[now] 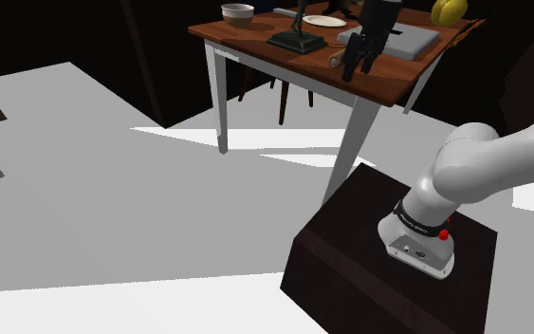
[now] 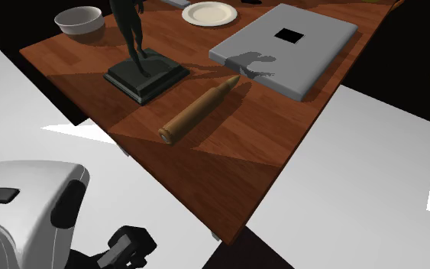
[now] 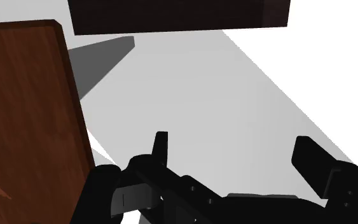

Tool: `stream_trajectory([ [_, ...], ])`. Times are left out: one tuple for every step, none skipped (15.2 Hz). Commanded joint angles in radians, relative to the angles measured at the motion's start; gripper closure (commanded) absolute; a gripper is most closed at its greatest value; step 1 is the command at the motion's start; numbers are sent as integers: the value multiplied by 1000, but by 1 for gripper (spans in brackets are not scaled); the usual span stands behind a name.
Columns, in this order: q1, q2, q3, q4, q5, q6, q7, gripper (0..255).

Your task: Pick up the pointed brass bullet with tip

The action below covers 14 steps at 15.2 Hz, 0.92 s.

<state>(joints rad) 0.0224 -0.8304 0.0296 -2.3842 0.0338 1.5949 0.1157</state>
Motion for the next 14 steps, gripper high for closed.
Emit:
stream_trajectory([
  [0, 0, 0, 0, 0, 0, 0, 0],
  [-17, 33, -4, 16, -1, 20, 23, 0],
  [-34, 65, -8, 33, -1, 38, 46, 0],
  [-51, 97, -12, 50, -2, 56, 69, 0],
  [-68, 128, -16, 68, -3, 72, 92, 0],
  [-83, 158, -22, 86, -3, 88, 115, 0],
  [-99, 188, -27, 105, -4, 103, 138, 0],
  [-114, 218, -33, 124, -5, 116, 161, 0],
  [-129, 247, -39, 143, -6, 129, 183, 0],
  [-144, 275, -45, 162, -6, 141, 206, 0],
  [-158, 302, -52, 181, -7, 152, 228, 0],
  [-172, 329, -59, 201, -7, 163, 250, 0],
  [-186, 356, -67, 220, -7, 173, 272, 0],
  [-199, 381, -74, 240, -7, 182, 294, 0],
])
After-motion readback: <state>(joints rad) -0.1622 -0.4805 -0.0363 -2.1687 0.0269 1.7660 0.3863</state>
